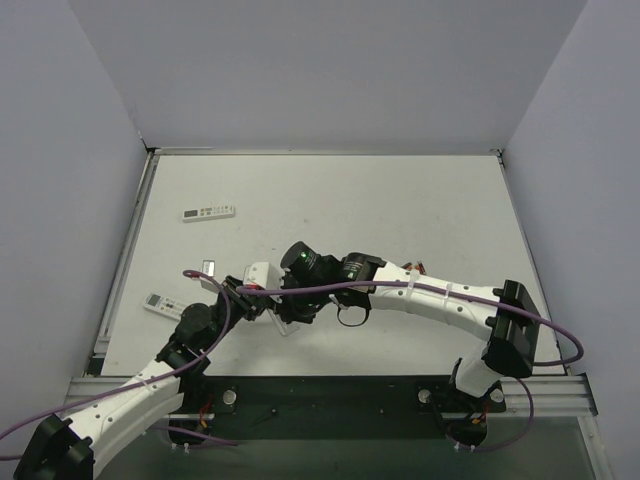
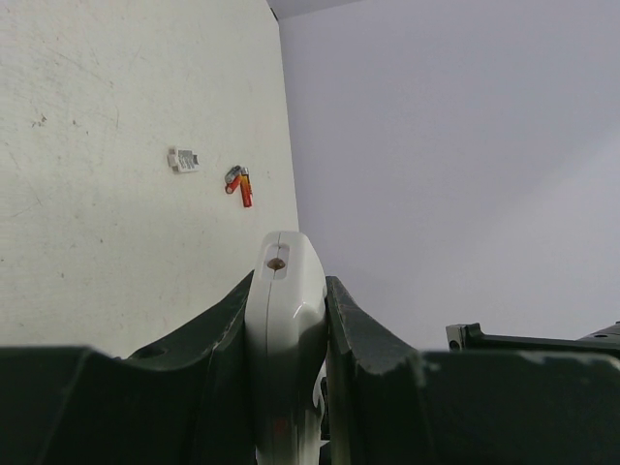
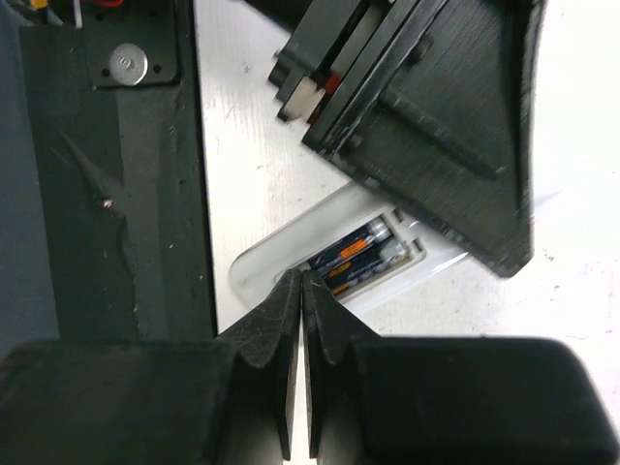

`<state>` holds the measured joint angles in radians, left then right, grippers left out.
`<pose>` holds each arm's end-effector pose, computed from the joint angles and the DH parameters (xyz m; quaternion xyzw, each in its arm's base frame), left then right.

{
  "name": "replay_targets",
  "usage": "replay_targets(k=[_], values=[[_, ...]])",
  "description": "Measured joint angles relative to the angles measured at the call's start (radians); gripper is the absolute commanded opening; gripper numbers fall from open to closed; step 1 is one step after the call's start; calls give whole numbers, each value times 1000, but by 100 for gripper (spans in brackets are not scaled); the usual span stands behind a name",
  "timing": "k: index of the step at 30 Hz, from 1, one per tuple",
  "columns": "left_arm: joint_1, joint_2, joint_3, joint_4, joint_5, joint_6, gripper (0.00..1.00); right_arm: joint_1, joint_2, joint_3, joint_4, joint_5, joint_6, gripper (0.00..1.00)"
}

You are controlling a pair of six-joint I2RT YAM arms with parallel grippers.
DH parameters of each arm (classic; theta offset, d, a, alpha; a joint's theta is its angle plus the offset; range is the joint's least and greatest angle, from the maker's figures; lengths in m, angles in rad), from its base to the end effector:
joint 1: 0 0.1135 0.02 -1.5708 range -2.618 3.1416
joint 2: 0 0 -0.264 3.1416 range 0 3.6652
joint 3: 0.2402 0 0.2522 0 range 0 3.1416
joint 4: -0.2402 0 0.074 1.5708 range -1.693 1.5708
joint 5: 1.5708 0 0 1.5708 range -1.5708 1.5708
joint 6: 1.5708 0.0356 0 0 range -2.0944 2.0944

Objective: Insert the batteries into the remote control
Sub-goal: Load the battery into the remote control, then move the battery cover to the center of the board.

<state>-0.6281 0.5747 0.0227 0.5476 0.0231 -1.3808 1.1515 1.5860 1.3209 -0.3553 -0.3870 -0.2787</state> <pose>0.1193 -0.0877 0.1792 -0.2529 0.6620 -0.5997 0.3716 0.1356 0.3372 0.3090 -0.6386 0.6012 0.3447 0.3346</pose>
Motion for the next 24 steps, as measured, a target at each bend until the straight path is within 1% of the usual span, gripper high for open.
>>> replay_targets(k=[6,15,18,19,21,22,24], values=[[-6,1,-5,-7,8,6,0,-1,32,21,40,37,30,0],[-6,-39,-6,-29,-1,37,0,-4,29,26,41,50,79,0],[-8,-67,-6,-28,-8,58,0,-5,5,26,35,53,97,8],[-10,-76,-6,-28,-14,68,0,-5,-11,25,31,58,101,13],[-12,-89,-6,-30,-27,95,0,-10,-58,21,27,69,117,18],[-12,-90,-6,-34,-31,107,0,-16,-85,18,27,72,125,22],[-12,-91,-6,-45,-41,128,0,-44,-146,9,21,73,144,26]])
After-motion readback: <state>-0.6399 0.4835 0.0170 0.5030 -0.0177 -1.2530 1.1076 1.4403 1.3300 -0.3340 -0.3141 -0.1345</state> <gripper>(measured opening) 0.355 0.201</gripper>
